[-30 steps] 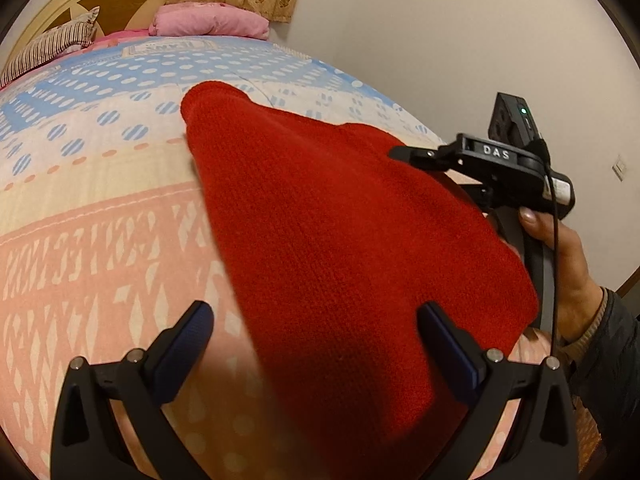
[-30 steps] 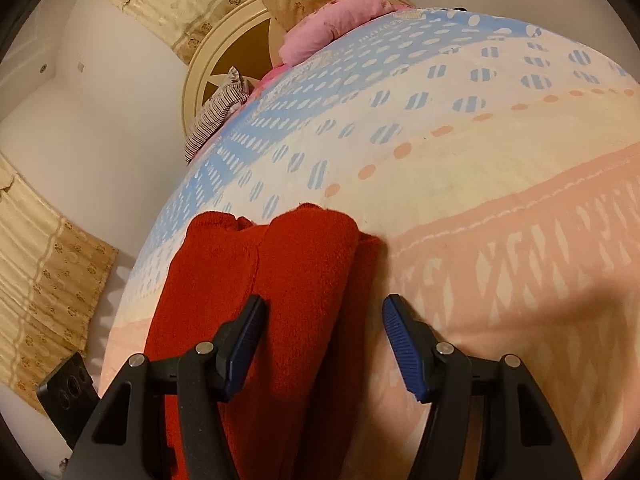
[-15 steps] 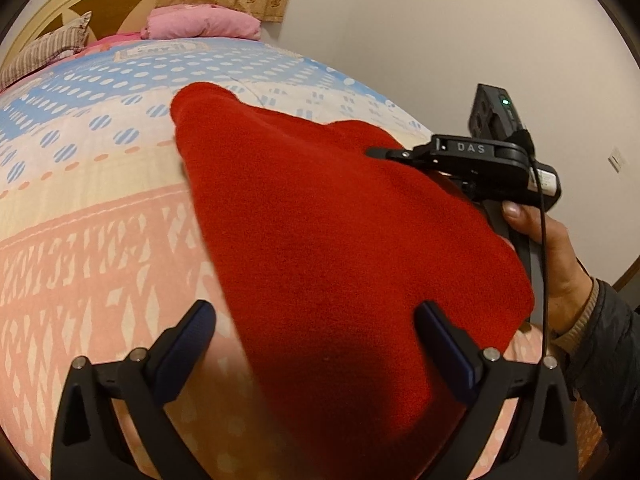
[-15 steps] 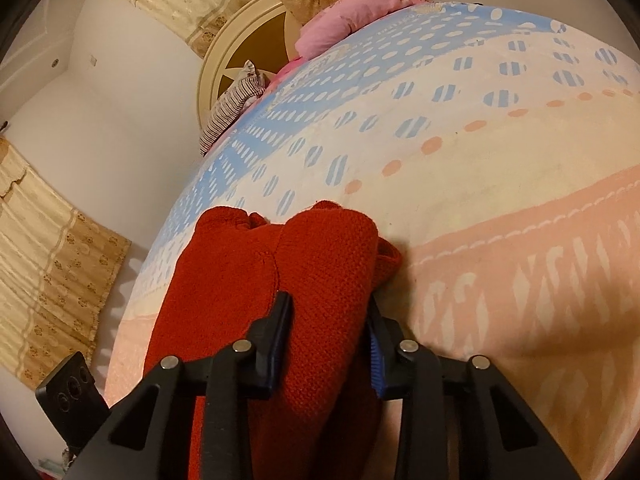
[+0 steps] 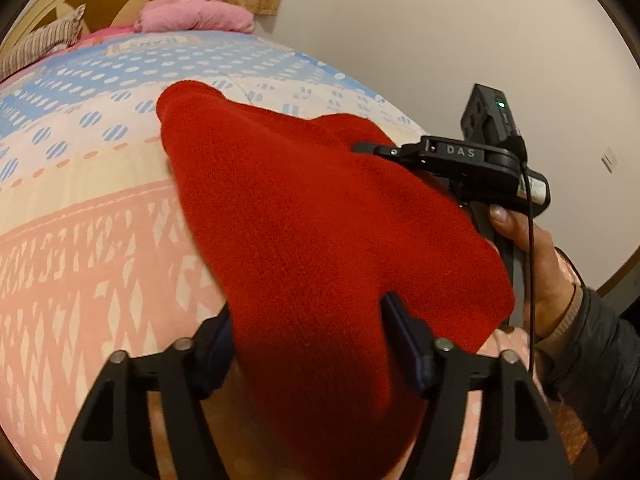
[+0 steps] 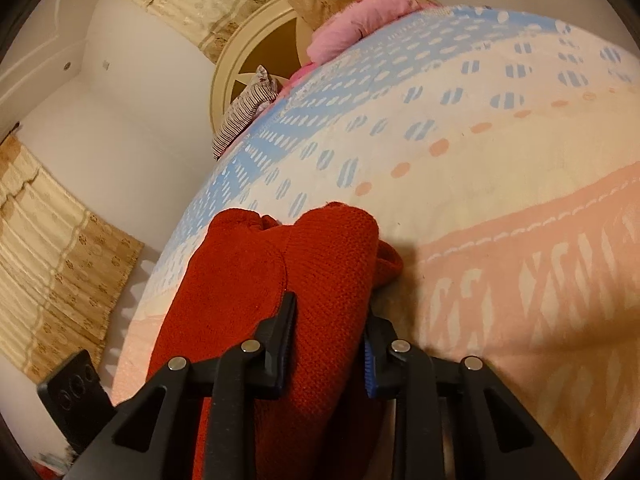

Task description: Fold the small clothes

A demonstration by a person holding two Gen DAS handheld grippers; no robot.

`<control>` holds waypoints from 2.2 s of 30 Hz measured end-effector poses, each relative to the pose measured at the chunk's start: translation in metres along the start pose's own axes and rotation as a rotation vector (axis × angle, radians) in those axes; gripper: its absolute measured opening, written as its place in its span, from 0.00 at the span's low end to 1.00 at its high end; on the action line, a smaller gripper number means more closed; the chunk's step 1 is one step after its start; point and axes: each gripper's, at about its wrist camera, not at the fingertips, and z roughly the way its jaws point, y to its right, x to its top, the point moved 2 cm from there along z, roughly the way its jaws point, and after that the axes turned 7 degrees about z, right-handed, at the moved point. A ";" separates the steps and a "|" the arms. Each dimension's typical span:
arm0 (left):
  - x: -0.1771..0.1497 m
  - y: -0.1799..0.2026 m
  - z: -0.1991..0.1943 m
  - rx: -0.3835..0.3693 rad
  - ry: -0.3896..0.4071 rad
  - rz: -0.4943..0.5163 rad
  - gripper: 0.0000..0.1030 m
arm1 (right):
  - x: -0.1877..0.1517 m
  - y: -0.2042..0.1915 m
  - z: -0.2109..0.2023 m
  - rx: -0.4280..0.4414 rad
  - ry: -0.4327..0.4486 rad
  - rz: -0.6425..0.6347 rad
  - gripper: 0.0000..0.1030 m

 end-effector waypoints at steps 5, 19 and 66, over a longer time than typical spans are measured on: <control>0.001 0.004 -0.003 0.029 -0.007 -0.006 0.55 | 0.000 -0.002 0.000 -0.019 0.013 -0.022 0.26; -0.008 0.011 -0.037 0.053 0.008 0.013 0.44 | -0.021 -0.036 -0.034 -0.016 0.058 -0.037 0.24; -0.112 -0.012 -0.177 0.170 0.189 -0.115 0.43 | -0.136 -0.173 0.006 0.228 -0.106 -0.133 0.24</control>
